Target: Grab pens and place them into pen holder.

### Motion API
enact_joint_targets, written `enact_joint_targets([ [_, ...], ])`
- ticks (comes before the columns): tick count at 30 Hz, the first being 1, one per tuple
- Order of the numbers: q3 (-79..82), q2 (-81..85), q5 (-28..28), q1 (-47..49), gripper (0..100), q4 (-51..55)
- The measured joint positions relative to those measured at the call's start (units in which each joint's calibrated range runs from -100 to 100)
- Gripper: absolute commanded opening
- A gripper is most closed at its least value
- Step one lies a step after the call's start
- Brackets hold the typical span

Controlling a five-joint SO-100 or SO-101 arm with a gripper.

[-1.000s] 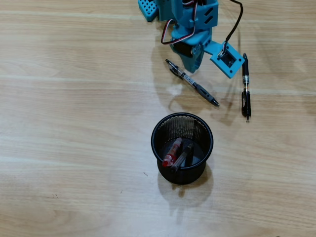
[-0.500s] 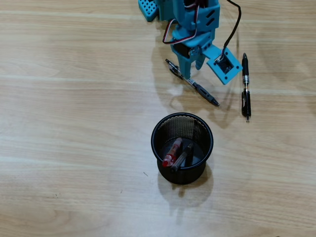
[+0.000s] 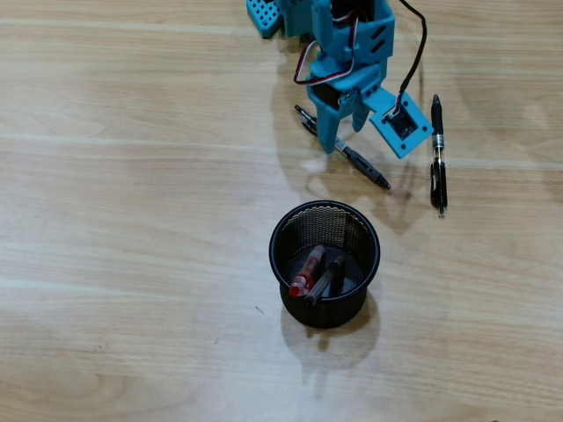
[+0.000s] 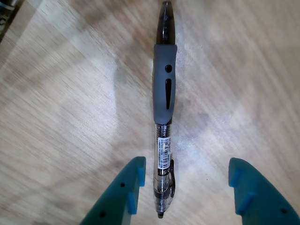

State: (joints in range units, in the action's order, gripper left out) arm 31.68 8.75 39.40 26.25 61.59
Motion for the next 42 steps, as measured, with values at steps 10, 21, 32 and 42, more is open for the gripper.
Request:
enact_joint_targets([
  [10, 10.56, 2.46, 0.0, -0.1, 21, -15.62],
  [21, 19.61, 2.46, 0.1, 0.76, 21, -20.11],
  [32, 21.21, 1.7, 4.58, 3.14, 19, -20.8],
  [42, 21.21, 1.7, 4.63, 3.14, 2, -20.8],
])
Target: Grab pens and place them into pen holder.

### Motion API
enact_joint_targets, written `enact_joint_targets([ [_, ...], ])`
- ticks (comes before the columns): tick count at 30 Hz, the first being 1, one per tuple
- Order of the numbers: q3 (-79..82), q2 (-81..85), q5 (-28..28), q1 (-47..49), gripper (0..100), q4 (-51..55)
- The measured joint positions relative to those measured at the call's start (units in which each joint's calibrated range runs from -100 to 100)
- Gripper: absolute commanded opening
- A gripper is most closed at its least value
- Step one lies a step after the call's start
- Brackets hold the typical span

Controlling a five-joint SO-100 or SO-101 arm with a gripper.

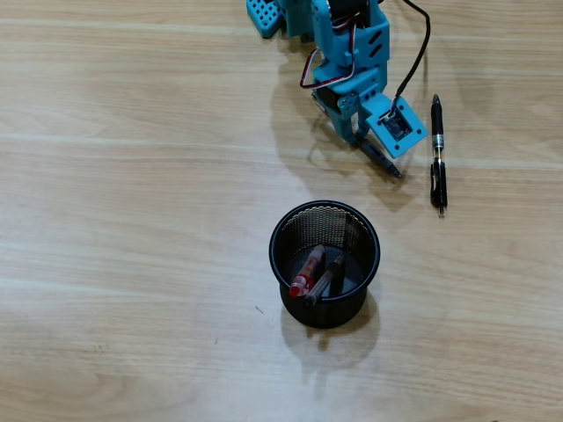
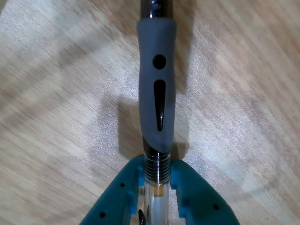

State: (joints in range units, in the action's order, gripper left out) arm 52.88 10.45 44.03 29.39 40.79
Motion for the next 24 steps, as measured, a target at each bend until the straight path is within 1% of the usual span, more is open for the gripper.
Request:
enact_joint_targets([
  [8, -0.53, 1.44, -0.57, 0.0, 2, 0.69],
  [14, -5.5, 9.6, -0.57, -3.62, 2, 0.69],
  [20, -16.5, 20.31, -0.57, -7.81, 2, 0.78],
  [23, -25.38, 22.26, -0.31, -9.15, 2, 0.78],
  [24, -30.52, 23.02, -0.21, -9.34, 2, 0.78],
])
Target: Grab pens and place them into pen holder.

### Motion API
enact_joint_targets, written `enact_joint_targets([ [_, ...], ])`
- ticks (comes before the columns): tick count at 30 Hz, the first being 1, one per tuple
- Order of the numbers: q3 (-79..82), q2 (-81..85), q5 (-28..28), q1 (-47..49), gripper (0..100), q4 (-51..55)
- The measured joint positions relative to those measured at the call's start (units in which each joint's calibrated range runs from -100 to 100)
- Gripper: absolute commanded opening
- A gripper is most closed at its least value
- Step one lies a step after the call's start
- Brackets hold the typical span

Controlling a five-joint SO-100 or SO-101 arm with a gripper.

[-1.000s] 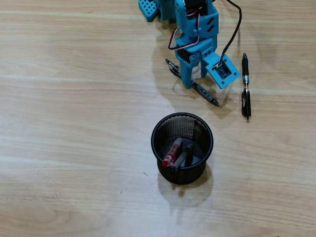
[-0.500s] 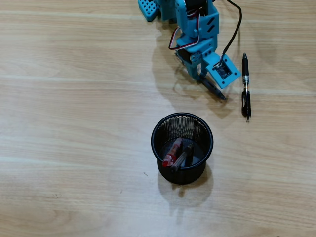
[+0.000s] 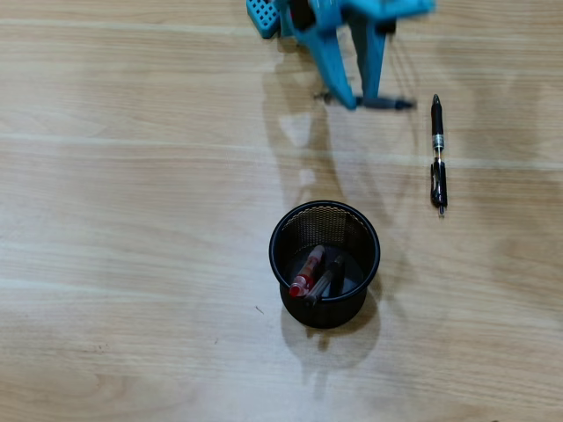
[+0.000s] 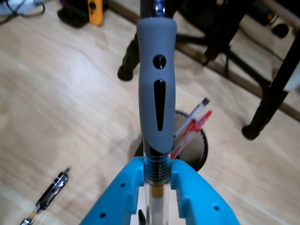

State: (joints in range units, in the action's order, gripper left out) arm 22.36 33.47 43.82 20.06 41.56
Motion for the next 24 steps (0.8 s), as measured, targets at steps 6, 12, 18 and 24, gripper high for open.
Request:
enact_joint_targets([
  [6, -15.17, -2.97, 2.13, -1.52, 2, 0.0],
  [12, -19.61, -11.81, 9.1, -1.91, 2, -3.8],
  [18, -15.71, -21.16, 9.57, -3.33, 2, -23.22],
  [24, -5.5, -28.46, 9.62, -6.0, 2, -46.01],
])
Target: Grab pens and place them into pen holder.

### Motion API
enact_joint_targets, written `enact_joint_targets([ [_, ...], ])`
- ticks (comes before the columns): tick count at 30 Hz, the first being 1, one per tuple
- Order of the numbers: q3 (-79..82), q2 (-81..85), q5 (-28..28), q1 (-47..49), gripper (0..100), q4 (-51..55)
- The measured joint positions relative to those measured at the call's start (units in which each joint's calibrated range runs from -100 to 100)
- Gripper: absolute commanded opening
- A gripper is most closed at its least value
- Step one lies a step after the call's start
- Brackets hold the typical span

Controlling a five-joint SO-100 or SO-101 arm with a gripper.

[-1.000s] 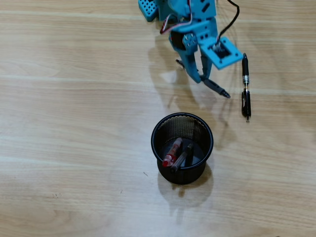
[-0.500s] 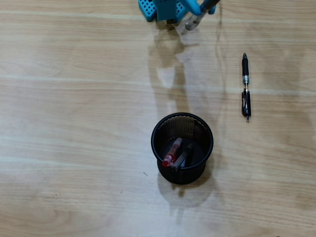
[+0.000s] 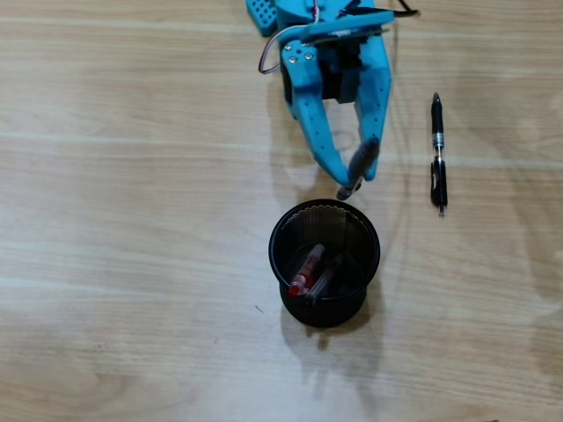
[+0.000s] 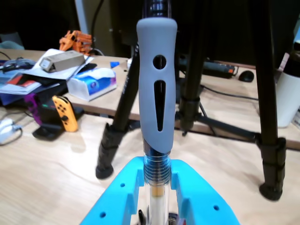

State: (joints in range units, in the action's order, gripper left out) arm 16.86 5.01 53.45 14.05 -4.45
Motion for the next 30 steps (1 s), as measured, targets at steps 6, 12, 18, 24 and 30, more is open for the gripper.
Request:
enact_joint_targets([
  [6, 7.63, -3.23, -0.05, -3.05, 2, -7.68],
  [12, 10.91, -3.99, -0.05, -2.86, 7, -10.79],
  [18, 10.91, -3.99, -0.05, -2.95, 21, -11.14],
  [24, 10.91, -3.99, -0.21, -2.95, 15, -11.22],
  [30, 11.27, 0.51, -6.19, -1.14, 3, -10.7],
])
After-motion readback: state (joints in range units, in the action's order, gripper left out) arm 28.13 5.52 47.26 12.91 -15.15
